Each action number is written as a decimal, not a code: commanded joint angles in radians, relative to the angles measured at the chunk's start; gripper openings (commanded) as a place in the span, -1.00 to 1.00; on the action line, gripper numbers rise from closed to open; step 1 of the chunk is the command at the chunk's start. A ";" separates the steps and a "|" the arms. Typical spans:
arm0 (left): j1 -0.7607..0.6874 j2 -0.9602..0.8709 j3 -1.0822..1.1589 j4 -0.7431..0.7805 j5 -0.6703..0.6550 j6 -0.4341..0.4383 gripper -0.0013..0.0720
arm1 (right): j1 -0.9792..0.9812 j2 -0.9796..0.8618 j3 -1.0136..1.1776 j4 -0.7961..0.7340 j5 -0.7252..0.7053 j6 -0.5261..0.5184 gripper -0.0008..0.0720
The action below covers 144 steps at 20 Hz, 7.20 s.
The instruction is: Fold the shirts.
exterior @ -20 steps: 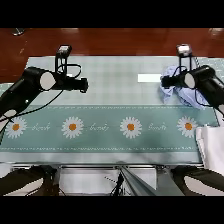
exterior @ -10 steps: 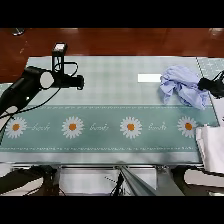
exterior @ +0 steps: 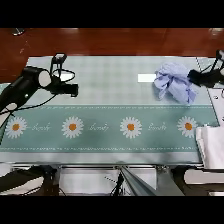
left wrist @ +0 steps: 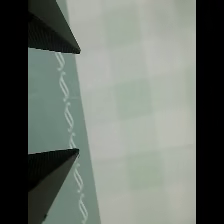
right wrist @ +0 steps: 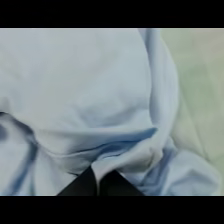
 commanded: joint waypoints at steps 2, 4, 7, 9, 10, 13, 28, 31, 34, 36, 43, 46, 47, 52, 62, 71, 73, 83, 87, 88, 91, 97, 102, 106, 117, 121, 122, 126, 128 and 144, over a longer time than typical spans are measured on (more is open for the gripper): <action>0.133 0.116 -0.027 -0.055 -0.194 0.036 0.95 | 0.071 0.172 0.250 0.063 0.071 -0.076 -0.92; 0.143 0.274 -0.137 -0.200 -0.128 0.037 0.95 | 0.120 0.288 0.294 0.062 0.072 -0.075 -0.92; 0.075 0.549 -0.380 -0.396 -0.001 0.072 0.95 | 0.201 0.441 0.348 0.061 0.051 -0.092 -0.92; 0.019 0.696 -0.509 -0.452 0.021 0.065 0.95 | 0.241 0.504 0.418 0.061 0.050 -0.103 -0.92; -0.003 0.748 -0.554 -0.463 0.021 0.065 0.95 | 0.261 0.523 0.459 0.062 0.051 -0.108 -0.92; -0.031 0.842 -0.639 -0.463 0.042 0.003 0.95 | 0.346 0.540 0.618 0.062 0.071 -0.147 -0.92; -0.031 0.825 -0.660 -0.463 0.182 -0.022 0.95 | 1.028 0.385 0.006 0.067 0.160 0.080 -0.92; -0.031 0.824 -0.660 -0.463 0.180 -0.021 0.95 | 1.041 0.304 -0.145 0.154 0.047 0.142 -0.91; -0.031 0.824 -0.660 -0.463 0.179 -0.018 0.95 | 1.008 0.267 -0.130 0.193 0.052 0.142 0.72; -0.031 0.824 -0.660 -0.463 0.165 -0.018 0.95 | 0.894 0.303 -0.072 0.162 0.123 0.140 0.72; -0.047 0.799 -0.727 -0.590 -0.105 -0.026 0.95 | 0.150 0.578 -0.079 -0.171 0.467 0.090 0.72; -0.154 0.714 -0.871 -0.901 0.111 0.097 0.95 | -0.071 0.696 -0.401 -0.059 0.403 0.102 0.72; -0.214 0.661 -0.896 -1.001 0.190 0.161 0.95 | -0.099 0.721 -0.509 0.014 0.385 0.084 0.72; -0.452 0.369 -0.838 -1.196 0.370 0.312 0.95 | -0.105 0.746 -0.829 0.186 0.362 -0.037 0.72; -0.496 0.099 -0.601 -1.361 0.325 0.612 -0.92 | -0.100 0.702 -0.859 0.215 0.306 -0.061 0.72; -0.325 0.137 -0.553 -1.361 0.147 0.645 -0.92 | 0.136 0.351 -0.774 0.363 0.090 -0.083 0.72; -0.312 0.152 -0.549 -1.361 0.146 0.645 -0.92 | 0.163 0.269 -0.713 0.384 0.090 -0.083 0.72; -0.016 0.278 -0.313 -1.361 0.026 0.645 -0.92 | 0.198 0.213 -0.174 0.289 0.294 -0.117 -0.92; 0.198 0.381 0.021 -1.361 0.017 0.624 -0.92 | 0.197 0.297 0.328 0.270 0.346 -0.098 -0.92; 0.248 0.406 0.106 -1.361 0.018 0.617 -0.92 | 0.198 0.322 0.435 0.263 0.354 -0.098 -0.92; 0.424 0.491 0.339 -1.356 0.017 0.617 -0.92 | 0.198 0.444 0.658 0.198 0.367 -0.097 -0.92; 0.804 0.734 0.538 -0.974 0.022 0.470 -0.92 | 0.197 0.776 0.688 -0.047 0.446 -0.051 -0.92; 0.739 0.914 0.537 -0.608 -0.031 0.375 -0.92 | 0.198 0.932 0.688 -0.148 0.572 -0.010 -0.92; 0.543 0.946 0.533 -0.537 -0.106 0.374 -0.92 | 0.198 0.956 0.679 -0.144 0.667 0.000 -0.92; 0.507 0.872 -0.143 -0.734 -0.167 0.297 -0.92 | 0.198 0.902 -0.099 -0.008 0.430 -0.022 -0.92; 0.504 0.638 -0.292 -0.756 0.030 0.377 -0.92 | 0.198 0.644 -0.233 0.032 0.147 -0.048 -0.92; 0.499 0.564 -0.281 -0.765 0.088 0.382 -0.92 | 0.198 0.560 -0.221 0.068 0.080 -0.066 -0.92; 0.451 0.266 -0.164 -0.813 0.235 0.387 -0.92 | 0.198 0.178 -0.024 0.264 -0.019 -0.105 -0.92; 0.420 0.150 -0.105 -0.844 0.254 0.387 -0.92 | 0.198 0.011 0.110 0.362 -0.011 -0.107 -0.92; 0.900 0.153 -0.346 -0.597 -0.379 0.382 0.96 | -0.148 0.240 -0.143 -0.055 0.533 -0.026 0.71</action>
